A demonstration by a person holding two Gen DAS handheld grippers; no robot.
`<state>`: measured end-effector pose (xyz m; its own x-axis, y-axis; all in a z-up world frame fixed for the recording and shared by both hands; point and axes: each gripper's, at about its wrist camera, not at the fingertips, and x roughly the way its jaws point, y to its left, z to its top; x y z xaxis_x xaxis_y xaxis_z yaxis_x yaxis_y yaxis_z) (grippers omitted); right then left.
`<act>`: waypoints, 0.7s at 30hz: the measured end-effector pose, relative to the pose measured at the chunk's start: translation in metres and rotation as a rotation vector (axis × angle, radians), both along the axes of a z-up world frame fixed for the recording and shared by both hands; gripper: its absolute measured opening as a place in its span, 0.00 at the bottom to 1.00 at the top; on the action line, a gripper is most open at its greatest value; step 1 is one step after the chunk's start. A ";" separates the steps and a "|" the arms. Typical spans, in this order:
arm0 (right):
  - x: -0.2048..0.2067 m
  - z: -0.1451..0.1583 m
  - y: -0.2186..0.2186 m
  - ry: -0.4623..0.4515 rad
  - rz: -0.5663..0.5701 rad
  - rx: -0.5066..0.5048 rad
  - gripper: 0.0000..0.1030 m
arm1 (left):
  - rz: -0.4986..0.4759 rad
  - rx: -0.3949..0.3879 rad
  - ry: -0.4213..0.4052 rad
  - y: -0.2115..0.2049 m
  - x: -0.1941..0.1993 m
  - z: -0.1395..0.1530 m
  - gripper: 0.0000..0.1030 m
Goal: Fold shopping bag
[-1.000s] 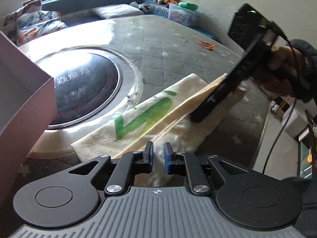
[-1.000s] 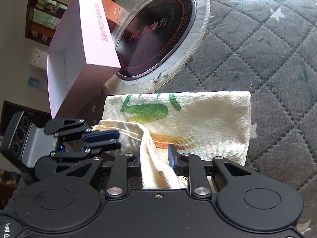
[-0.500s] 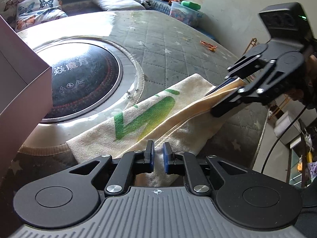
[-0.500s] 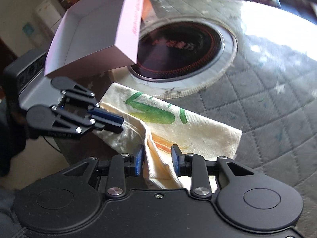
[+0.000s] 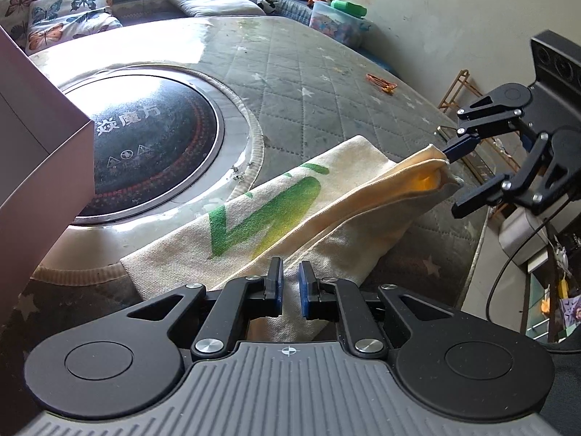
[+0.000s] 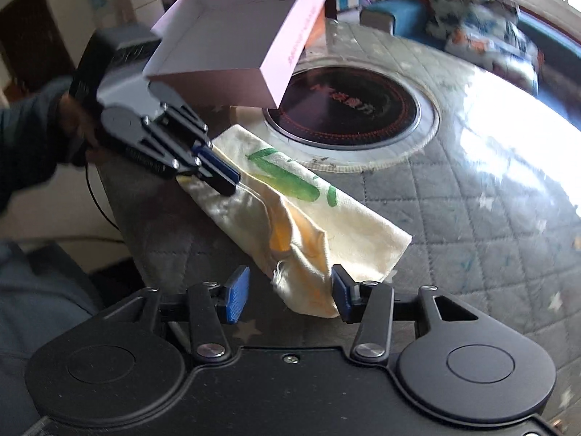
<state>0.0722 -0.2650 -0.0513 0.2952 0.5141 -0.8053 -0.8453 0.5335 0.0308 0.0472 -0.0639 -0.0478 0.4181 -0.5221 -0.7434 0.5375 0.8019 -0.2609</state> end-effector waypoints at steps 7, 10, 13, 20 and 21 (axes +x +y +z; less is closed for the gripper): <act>0.025 -0.006 -0.038 0.238 -0.190 0.199 0.28 | -0.008 0.000 0.006 -0.001 0.001 0.000 0.10; 0.044 -0.021 -0.054 0.400 -0.315 0.281 0.27 | -0.016 0.008 0.003 -0.002 0.002 0.001 0.10; 0.069 -0.046 -0.079 0.643 -0.499 0.400 0.26 | -0.026 0.010 0.003 -0.003 0.002 0.000 0.10; 0.074 -0.060 -0.084 0.707 -0.594 0.417 0.23 | -0.029 0.008 0.006 -0.003 0.003 -0.001 0.09; 0.073 -0.056 -0.081 0.688 -0.594 0.399 0.24 | -0.027 0.011 0.008 -0.003 0.004 -0.001 0.10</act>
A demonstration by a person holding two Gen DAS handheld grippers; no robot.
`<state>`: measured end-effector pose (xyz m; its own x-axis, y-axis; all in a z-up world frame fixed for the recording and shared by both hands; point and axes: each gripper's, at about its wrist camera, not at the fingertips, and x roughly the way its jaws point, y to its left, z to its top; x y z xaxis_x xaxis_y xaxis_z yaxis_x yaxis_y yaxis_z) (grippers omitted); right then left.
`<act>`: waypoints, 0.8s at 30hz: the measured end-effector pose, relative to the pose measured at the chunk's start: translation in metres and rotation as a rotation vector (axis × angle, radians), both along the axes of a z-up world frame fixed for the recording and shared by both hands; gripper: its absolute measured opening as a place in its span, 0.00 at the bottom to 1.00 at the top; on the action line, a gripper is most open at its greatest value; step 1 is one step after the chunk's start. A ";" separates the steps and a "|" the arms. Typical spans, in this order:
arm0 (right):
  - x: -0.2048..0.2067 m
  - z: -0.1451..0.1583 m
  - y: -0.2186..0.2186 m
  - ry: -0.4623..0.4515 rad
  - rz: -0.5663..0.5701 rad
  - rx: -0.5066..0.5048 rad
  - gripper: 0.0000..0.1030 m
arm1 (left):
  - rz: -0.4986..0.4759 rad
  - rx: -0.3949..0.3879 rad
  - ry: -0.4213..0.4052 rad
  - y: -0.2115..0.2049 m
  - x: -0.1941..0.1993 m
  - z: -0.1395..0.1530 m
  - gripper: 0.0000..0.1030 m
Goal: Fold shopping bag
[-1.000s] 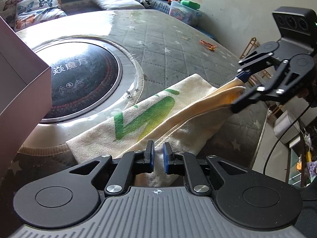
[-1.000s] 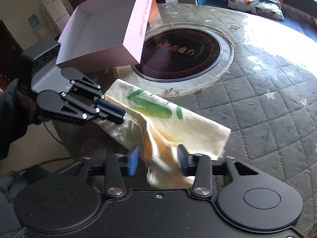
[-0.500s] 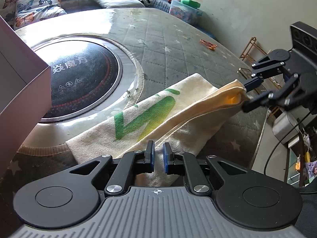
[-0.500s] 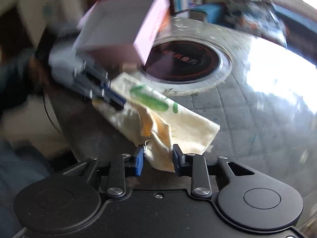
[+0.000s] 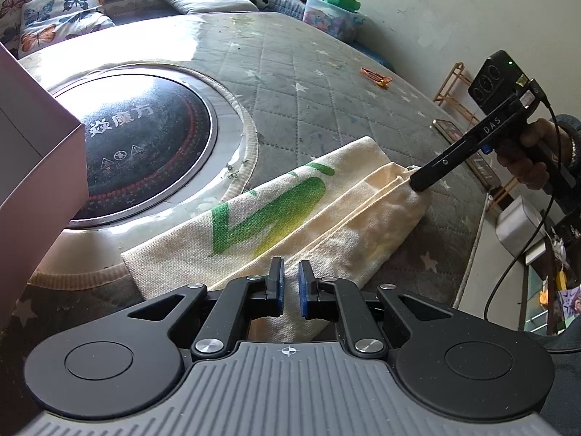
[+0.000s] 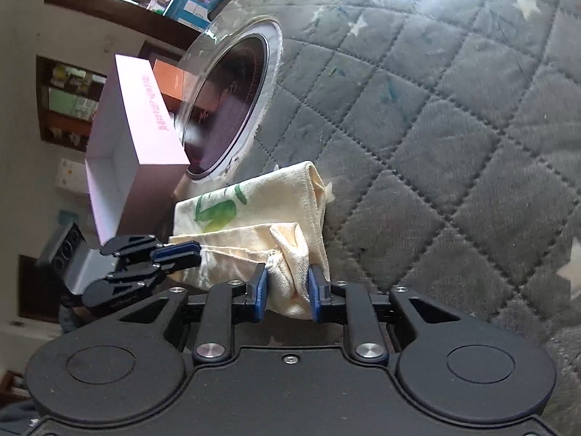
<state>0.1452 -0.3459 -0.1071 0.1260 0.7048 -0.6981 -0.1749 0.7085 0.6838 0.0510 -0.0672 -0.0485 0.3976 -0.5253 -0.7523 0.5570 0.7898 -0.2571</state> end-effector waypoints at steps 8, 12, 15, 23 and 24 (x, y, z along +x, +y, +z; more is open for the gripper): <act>-0.028 0.047 0.041 -0.352 0.142 -0.281 0.28 | -0.001 0.017 -0.007 -0.003 -0.001 0.000 0.09; -0.053 0.070 0.060 -0.599 0.247 -0.428 0.28 | 0.000 0.018 -0.008 -0.003 -0.001 0.000 0.09; -0.065 0.082 0.070 -0.686 0.317 -0.446 0.28 | 0.002 0.019 -0.007 -0.004 -0.001 0.000 0.09; -0.064 0.063 0.104 -0.686 0.459 -0.526 0.22 | 0.005 0.019 -0.004 -0.004 0.000 0.002 0.09; -0.061 0.060 0.105 -0.677 0.464 -0.541 0.22 | 0.004 0.018 -0.005 -0.003 0.000 0.002 0.09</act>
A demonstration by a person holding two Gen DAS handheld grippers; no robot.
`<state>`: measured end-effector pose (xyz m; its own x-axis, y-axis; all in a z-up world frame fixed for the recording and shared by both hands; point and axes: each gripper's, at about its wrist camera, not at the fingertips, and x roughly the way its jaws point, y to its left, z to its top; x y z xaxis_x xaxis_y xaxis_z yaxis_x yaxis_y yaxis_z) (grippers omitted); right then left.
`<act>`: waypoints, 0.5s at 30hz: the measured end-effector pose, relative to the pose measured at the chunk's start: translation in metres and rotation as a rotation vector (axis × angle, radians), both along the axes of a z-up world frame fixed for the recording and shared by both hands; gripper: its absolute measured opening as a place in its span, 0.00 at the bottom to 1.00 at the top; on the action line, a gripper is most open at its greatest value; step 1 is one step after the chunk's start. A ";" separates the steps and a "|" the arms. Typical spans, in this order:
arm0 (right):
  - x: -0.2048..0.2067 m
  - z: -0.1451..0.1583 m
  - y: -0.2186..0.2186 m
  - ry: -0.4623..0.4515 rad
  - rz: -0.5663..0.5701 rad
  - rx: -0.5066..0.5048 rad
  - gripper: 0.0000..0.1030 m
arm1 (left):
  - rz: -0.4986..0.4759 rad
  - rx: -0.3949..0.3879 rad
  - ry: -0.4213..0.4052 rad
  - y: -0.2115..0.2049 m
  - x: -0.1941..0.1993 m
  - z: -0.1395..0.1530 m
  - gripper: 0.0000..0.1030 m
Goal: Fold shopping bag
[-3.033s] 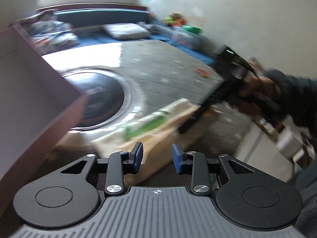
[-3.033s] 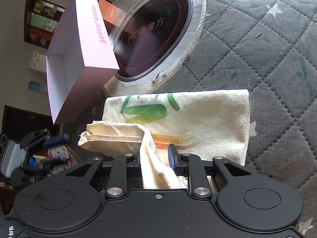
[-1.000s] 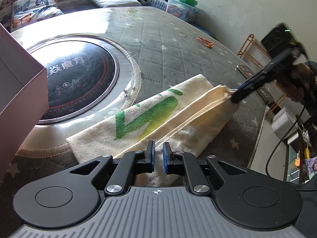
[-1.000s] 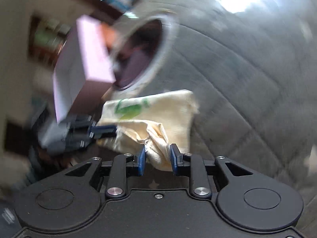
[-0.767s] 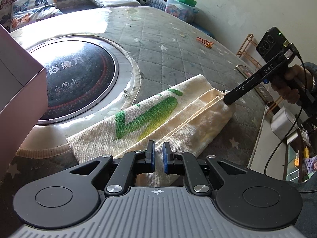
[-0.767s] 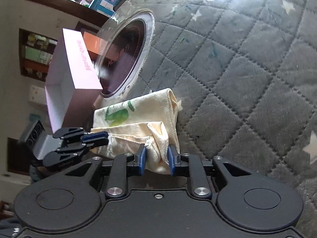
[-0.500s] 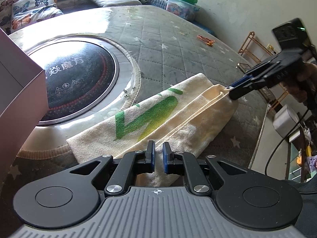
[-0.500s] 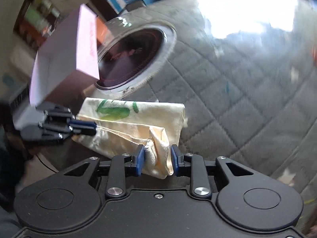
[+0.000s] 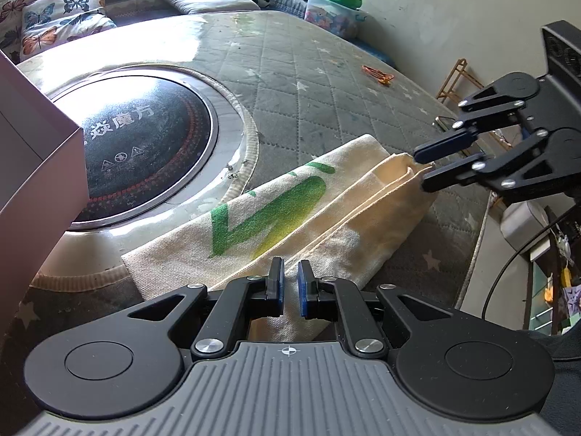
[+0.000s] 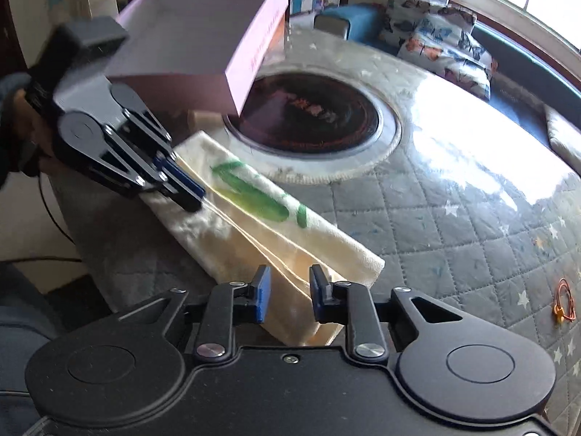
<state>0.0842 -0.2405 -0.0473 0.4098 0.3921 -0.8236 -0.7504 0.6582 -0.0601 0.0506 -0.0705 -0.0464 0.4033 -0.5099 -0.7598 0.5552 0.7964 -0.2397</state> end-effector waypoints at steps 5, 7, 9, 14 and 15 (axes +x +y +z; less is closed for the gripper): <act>0.009 -0.016 0.005 0.014 -0.018 -0.069 0.20 | -0.004 -0.005 -0.001 0.001 0.000 0.000 0.09; 0.009 -0.022 0.007 0.008 -0.020 -0.082 0.21 | -0.003 -0.006 -0.002 0.002 0.000 -0.001 0.09; 0.008 -0.027 0.010 -0.012 -0.015 -0.096 0.21 | -0.003 -0.007 -0.004 0.001 0.000 -0.001 0.09; 0.011 -0.022 0.011 0.009 -0.006 -0.092 0.21 | -0.005 -0.002 -0.004 0.000 0.002 -0.002 0.10; 0.012 -0.020 0.011 0.010 -0.004 -0.087 0.21 | -0.004 -0.002 -0.005 0.000 0.001 -0.001 0.09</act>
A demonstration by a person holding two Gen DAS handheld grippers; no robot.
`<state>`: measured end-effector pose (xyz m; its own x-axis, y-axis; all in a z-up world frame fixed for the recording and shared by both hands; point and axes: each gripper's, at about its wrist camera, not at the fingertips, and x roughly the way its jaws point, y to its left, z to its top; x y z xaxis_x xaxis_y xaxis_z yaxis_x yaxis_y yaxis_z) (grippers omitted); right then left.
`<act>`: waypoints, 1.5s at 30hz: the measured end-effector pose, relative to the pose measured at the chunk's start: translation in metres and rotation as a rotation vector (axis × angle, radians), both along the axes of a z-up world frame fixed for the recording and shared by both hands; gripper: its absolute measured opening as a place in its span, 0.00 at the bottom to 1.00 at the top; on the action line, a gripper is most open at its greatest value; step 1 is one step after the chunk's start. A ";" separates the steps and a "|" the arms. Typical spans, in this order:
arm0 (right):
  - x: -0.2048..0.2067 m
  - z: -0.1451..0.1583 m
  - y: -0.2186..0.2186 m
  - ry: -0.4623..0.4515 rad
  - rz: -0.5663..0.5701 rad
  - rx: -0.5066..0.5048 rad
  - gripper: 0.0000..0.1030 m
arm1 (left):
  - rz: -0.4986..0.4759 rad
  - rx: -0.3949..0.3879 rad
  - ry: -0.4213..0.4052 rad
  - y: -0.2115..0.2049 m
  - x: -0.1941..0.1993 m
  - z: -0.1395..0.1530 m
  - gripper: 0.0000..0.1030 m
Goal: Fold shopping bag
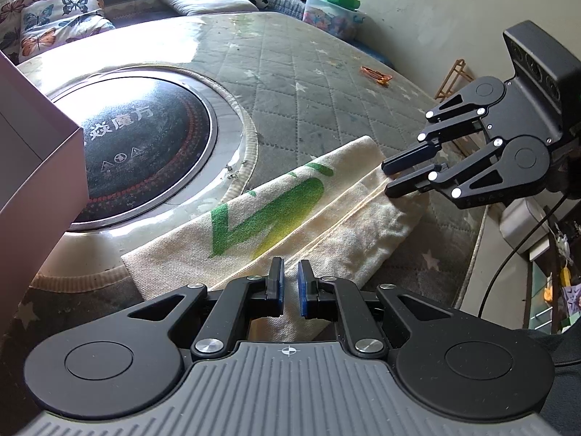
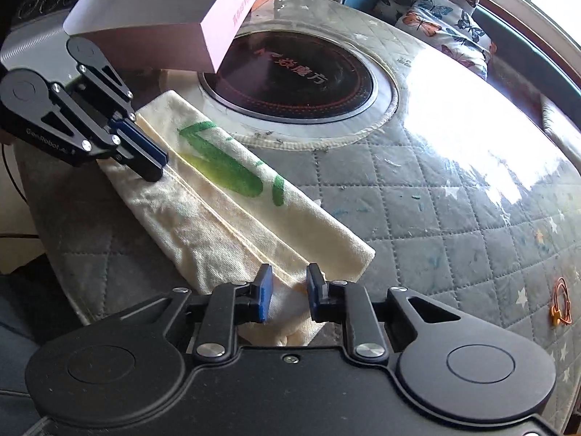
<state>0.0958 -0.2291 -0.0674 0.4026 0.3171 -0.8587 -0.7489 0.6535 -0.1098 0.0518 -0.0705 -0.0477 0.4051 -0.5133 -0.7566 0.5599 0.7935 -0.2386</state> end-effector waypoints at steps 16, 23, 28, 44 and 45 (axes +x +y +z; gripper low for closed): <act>0.004 -0.006 0.032 0.052 0.053 0.094 0.21 | 0.006 -0.005 -0.004 0.000 -0.002 0.000 0.09; 0.002 -0.006 0.053 0.022 0.092 0.119 0.19 | 0.008 -0.004 -0.006 0.001 -0.003 0.001 0.09; -0.003 -0.005 0.066 0.052 0.145 0.140 0.19 | 0.009 -0.006 -0.008 0.002 -0.003 0.001 0.09; -0.003 -0.011 0.085 0.029 0.198 0.076 0.18 | 0.020 -0.015 -0.009 0.004 -0.002 0.000 0.06; -0.002 -0.011 0.084 0.035 0.196 0.083 0.18 | 0.023 -0.020 -0.004 0.005 -0.002 -0.001 0.06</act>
